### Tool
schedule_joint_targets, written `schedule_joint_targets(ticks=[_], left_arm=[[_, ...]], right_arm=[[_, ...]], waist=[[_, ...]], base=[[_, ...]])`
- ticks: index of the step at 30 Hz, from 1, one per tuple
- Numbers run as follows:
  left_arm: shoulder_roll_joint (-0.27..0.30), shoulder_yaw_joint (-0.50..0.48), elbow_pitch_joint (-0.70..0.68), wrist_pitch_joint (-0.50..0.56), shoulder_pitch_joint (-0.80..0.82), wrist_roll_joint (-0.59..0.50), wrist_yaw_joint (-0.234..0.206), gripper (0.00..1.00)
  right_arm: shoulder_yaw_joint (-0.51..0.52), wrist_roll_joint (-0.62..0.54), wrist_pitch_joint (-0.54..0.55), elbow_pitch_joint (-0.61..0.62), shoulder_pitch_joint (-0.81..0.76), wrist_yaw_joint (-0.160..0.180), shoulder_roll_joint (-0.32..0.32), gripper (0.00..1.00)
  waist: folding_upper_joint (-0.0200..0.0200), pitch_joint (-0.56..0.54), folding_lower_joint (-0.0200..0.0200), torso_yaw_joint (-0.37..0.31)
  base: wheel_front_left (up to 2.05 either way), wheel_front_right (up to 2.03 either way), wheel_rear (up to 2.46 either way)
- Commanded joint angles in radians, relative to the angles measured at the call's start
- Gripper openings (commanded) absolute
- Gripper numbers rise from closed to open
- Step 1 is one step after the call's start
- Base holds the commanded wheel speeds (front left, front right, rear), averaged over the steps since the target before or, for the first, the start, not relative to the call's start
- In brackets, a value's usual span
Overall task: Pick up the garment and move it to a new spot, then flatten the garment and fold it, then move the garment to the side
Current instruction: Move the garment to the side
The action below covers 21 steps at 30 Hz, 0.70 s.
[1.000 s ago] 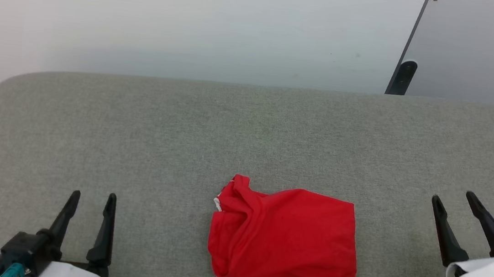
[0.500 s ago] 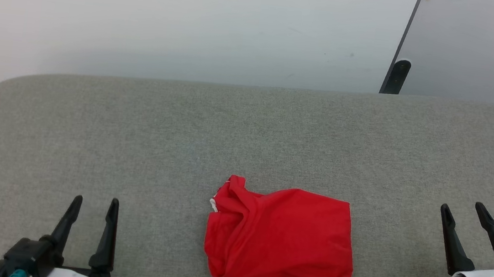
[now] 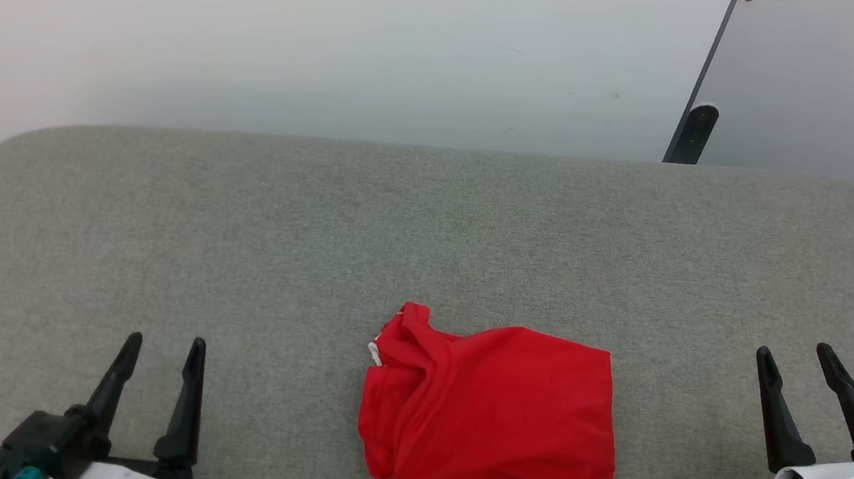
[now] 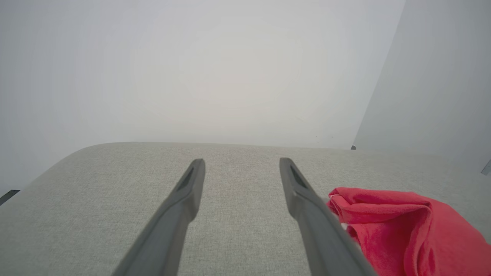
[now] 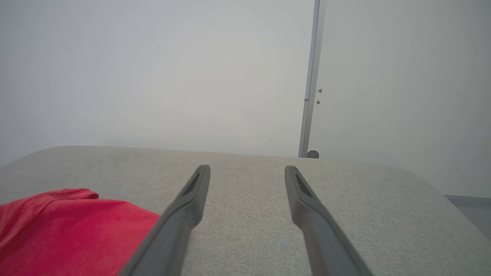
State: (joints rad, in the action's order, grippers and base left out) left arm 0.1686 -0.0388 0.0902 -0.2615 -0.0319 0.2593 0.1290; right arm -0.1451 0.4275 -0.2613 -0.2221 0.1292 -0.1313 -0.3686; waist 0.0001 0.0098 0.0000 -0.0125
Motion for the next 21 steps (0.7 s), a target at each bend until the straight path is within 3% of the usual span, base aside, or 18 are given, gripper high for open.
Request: schedule_joint_targets(ticks=[1,21], left_arm=[[-0.001,-0.003,-0.003,-0.003,-0.011,-0.003,0.003,1.0],[-0.018,-0.012,-0.022,-0.003,-0.022,-0.019,0.003,1.0]], right_arm=[[-0.001,-0.002,-0.004,0.003,-0.014,0.001,0.003,1.0],[-0.01,-0.003,-0.005,0.005,-0.009,0.001,0.006,1.0]], waist=[[-0.0001,0.0,0.0,0.001],[-0.0001,0.002,0.0,0.004]], base=[[0.0,0.0,0.0],[0.0,0.0,0.0]])
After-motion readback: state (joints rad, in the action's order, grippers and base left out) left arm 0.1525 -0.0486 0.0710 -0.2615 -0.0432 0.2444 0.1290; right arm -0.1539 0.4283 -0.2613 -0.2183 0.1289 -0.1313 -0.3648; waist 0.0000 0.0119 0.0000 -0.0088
